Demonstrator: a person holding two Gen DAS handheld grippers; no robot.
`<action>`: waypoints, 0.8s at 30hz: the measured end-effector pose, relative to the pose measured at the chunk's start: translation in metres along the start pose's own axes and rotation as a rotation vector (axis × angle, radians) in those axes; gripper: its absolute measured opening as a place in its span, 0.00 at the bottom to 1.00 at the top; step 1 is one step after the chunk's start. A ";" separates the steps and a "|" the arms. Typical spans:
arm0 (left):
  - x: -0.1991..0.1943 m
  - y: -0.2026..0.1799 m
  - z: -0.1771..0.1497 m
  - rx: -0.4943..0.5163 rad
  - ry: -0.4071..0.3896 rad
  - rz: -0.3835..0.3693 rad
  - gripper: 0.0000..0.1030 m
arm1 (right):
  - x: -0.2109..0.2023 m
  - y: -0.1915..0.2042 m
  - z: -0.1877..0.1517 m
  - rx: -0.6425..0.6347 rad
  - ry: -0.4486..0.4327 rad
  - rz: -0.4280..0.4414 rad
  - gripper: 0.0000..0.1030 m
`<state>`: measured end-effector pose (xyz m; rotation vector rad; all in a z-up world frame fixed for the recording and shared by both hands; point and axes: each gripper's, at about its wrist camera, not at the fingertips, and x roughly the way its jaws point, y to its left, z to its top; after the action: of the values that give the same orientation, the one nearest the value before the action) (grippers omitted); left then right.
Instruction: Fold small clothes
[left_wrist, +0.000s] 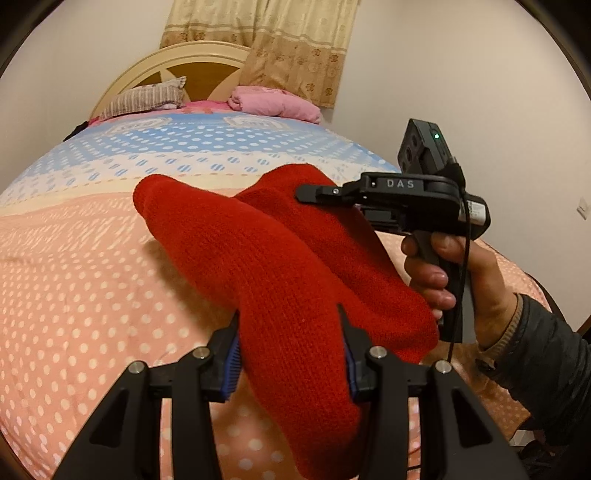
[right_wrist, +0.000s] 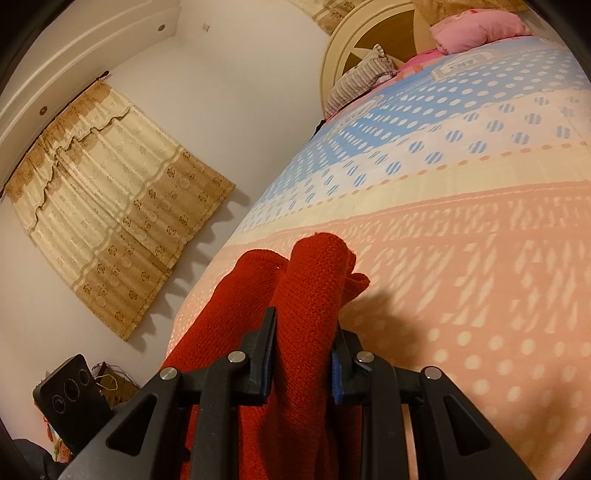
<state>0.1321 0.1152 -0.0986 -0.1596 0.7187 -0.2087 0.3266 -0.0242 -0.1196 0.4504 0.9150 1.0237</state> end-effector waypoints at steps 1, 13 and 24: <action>-0.001 0.003 -0.003 -0.005 0.002 0.003 0.43 | 0.003 0.001 0.000 -0.001 0.004 0.001 0.23; -0.001 0.016 -0.018 -0.011 0.025 0.032 0.43 | 0.027 0.005 -0.002 -0.006 0.037 0.000 0.23; 0.007 0.020 -0.034 -0.027 0.067 0.033 0.44 | 0.026 -0.019 -0.005 0.044 0.043 -0.028 0.23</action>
<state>0.1166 0.1302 -0.1325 -0.1665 0.7909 -0.1735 0.3376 -0.0110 -0.1472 0.4524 0.9819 0.9923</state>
